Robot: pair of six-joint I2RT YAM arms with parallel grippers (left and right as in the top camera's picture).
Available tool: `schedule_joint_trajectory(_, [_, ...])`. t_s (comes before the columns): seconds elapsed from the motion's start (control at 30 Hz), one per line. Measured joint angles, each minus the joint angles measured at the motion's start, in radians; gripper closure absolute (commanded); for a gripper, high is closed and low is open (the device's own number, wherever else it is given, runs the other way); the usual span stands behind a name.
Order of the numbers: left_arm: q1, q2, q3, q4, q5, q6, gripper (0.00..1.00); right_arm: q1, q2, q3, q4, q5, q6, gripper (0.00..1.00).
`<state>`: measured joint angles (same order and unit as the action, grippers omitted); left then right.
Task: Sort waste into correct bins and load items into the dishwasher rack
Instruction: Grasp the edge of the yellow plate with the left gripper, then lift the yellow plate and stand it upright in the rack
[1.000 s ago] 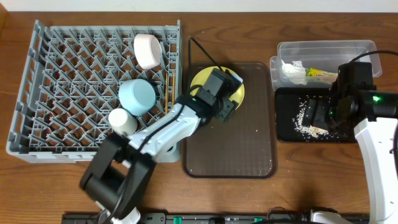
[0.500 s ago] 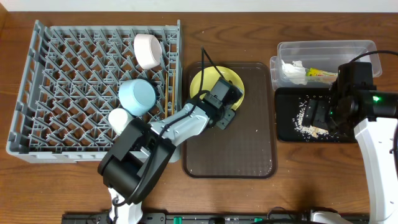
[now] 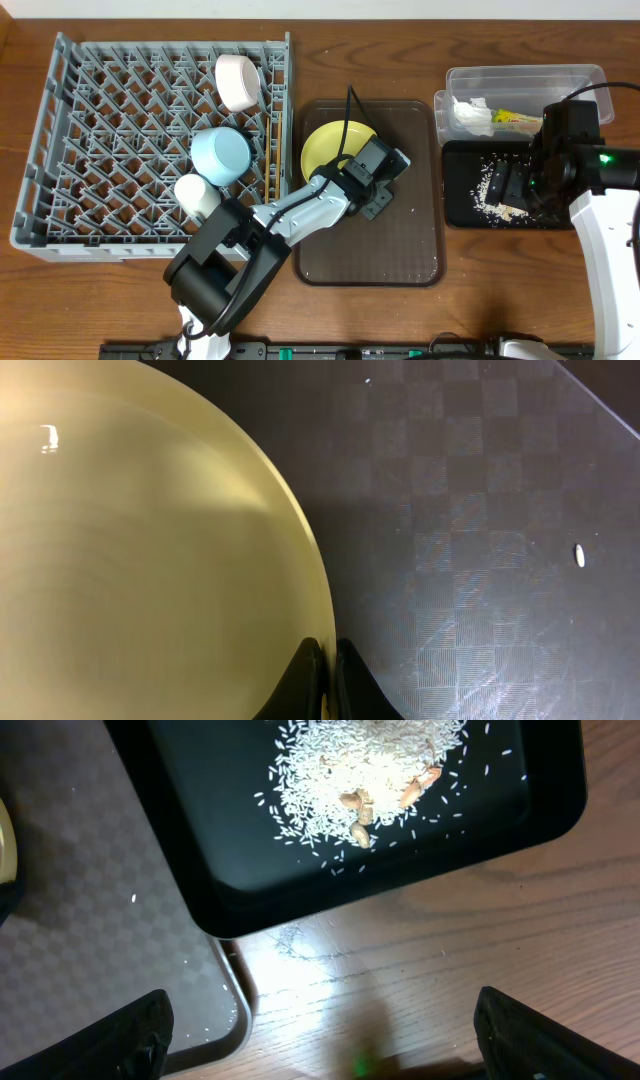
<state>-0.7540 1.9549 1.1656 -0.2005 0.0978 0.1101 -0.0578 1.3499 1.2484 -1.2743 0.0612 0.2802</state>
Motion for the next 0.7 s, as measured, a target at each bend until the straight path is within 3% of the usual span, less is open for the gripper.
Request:
schedule_joint_trajectory(0.33, [0.0, -0.074, 0.0, -0.064, 0.003, -0.001, 0.94, 0.0, 0.0, 0.0, -0.002, 0.0, 0.0, 0.06])
schedule_joint_trajectory(0.7, [0.037, -0.59, -0.005, -0.066, 0.029, -0.095, 0.94, 0.0, 0.0, 0.0, 0.0, 0.003, -0.003, 0.06])
